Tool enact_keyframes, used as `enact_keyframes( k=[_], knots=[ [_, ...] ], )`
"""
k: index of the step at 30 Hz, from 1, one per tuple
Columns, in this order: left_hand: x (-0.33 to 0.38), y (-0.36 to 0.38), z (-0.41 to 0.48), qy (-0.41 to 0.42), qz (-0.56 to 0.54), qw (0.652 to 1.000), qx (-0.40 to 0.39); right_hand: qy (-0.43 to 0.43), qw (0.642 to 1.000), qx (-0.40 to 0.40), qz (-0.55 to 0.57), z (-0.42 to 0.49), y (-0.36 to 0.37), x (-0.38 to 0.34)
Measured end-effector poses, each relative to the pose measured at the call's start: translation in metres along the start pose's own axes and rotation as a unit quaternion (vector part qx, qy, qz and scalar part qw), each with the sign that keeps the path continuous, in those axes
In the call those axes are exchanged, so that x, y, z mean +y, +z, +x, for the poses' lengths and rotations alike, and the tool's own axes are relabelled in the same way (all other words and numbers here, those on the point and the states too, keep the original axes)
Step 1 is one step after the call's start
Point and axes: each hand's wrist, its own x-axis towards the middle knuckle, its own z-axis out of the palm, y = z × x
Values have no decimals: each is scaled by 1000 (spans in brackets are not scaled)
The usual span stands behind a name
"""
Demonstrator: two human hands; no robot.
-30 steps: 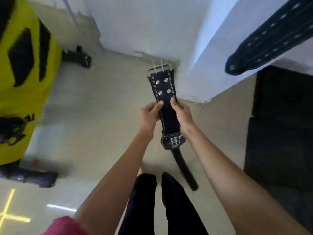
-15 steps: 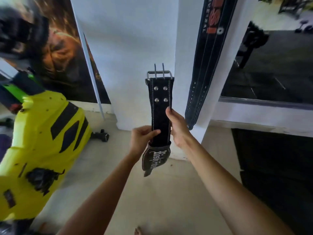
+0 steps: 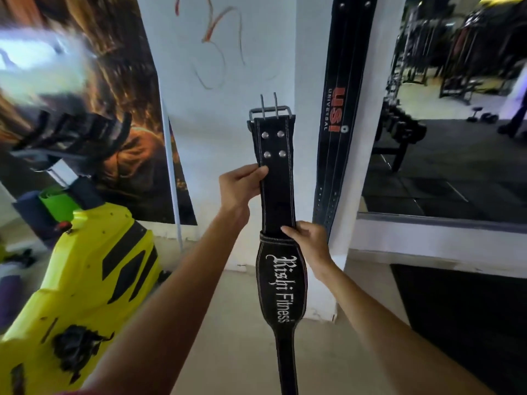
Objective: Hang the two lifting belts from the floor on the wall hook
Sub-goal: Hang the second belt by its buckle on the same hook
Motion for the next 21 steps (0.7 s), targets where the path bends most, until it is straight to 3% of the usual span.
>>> enact_keyframes(
  k=[3,5,11,14,17,21],
  knots=[
    [5,4,-3,3,-21,1000,0,-39,999,36,10,16,1,-44],
    [14,7,0,6,-42,999,8,-64,997,16,33,16,-1,-56],
    [30,15,9,-15,-99,995,23,18,998,-57,18,-35,-14,-5],
    [21,18,14,-23,-69,997,30,0,997,0,71,-28,-3,-18],
    [-18,16,-11,-18,46,998,-49,-21,992,60,112,-15,4,-33],
    [-57,2,-45,-20,44,994,-100,-20,988,107,112,1,4,-42]
  ],
)
